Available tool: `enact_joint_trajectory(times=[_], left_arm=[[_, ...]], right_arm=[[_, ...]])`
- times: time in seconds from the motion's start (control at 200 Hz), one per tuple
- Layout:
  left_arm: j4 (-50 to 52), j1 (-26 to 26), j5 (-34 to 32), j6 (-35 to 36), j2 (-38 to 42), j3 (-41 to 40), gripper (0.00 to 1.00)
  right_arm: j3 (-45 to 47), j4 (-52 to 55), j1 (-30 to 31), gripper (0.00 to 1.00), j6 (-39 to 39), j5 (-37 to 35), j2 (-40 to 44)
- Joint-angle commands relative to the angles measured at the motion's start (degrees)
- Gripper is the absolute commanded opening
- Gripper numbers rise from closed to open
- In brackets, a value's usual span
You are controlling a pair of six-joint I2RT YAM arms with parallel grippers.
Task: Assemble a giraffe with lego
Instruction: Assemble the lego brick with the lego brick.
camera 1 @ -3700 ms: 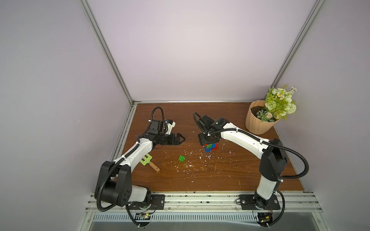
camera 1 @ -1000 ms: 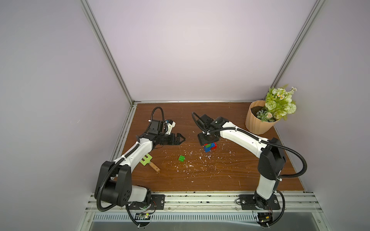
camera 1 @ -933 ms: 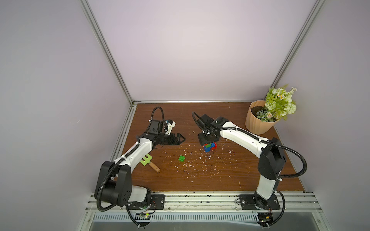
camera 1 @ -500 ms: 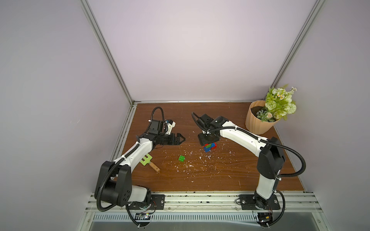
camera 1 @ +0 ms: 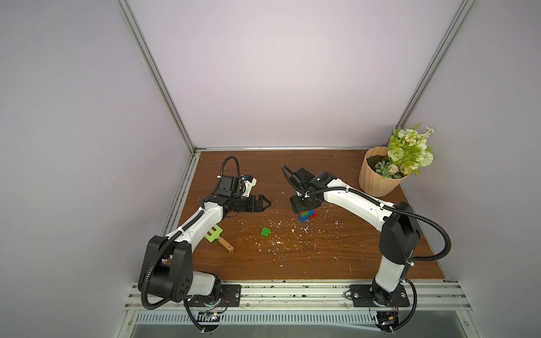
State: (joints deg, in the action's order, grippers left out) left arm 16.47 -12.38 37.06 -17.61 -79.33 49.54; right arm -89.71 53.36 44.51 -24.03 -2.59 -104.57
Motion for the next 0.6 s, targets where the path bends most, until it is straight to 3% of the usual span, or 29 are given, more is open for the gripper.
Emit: enact_joint_trajectory(times=[0.0, 0.415, 0.595], left_arm=[[0.0, -0.4, 0.0, 0.0, 1.1, -0.2, 1.0], [-0.1, -0.5, -0.1, 0.0, 1.2, -0.2, 1.0], [-0.2, -0.4, -0.1, 0.0, 1.2, -0.2, 0.99]], right_arm=[[4.1, 4.0, -0.2, 0.48, -0.5, 3.3, -3.3], [-1.7, 2.5, -1.0, 0.53, -2.2, 0.1, -0.7], [-4.5, 1.2, -1.4, 0.68, -1.7, -0.7, 0.6]])
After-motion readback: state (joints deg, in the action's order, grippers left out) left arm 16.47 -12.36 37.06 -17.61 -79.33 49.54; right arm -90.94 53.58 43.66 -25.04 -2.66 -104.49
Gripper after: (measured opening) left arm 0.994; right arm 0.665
